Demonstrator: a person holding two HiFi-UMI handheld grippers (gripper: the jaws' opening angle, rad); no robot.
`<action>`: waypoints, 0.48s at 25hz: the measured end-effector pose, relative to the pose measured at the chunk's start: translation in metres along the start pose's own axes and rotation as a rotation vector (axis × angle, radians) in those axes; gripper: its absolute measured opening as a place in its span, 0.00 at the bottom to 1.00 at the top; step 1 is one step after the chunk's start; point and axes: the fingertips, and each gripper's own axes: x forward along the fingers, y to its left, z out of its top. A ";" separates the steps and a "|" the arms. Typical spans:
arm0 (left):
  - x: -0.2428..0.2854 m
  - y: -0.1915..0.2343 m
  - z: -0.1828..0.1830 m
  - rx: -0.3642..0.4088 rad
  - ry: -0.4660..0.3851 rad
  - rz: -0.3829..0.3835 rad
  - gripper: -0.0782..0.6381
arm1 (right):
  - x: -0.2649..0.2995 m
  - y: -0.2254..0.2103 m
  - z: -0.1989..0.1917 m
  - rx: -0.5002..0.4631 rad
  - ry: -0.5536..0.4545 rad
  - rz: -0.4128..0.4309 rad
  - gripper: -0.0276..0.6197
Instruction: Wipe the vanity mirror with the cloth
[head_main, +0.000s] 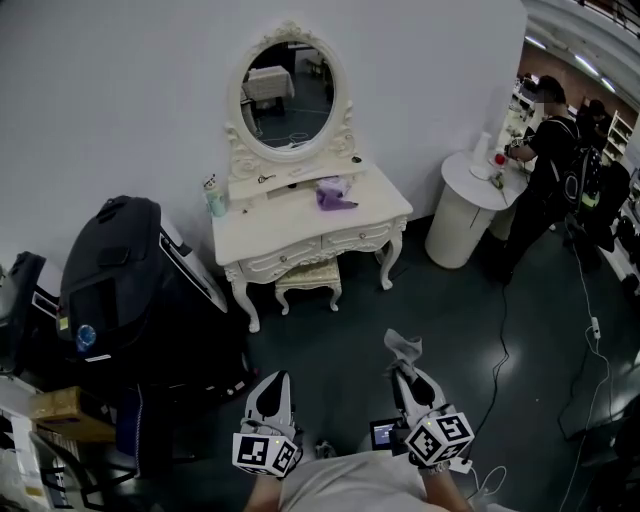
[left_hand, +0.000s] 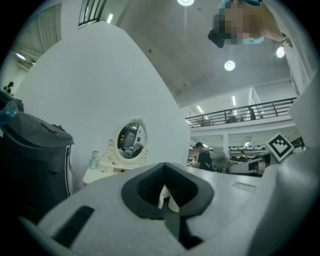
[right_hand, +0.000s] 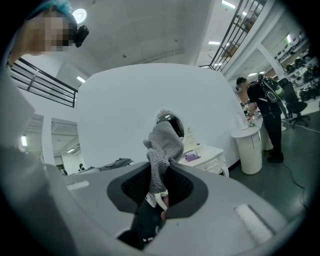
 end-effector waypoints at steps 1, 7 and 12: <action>0.004 0.003 -0.002 -0.005 0.007 -0.002 0.11 | 0.005 -0.002 0.000 0.001 0.007 -0.005 0.15; 0.039 0.020 -0.011 -0.018 0.038 -0.007 0.11 | 0.050 -0.021 0.004 0.003 0.026 -0.009 0.15; 0.084 0.042 -0.004 0.001 0.029 0.028 0.11 | 0.105 -0.043 0.019 0.015 0.022 0.010 0.15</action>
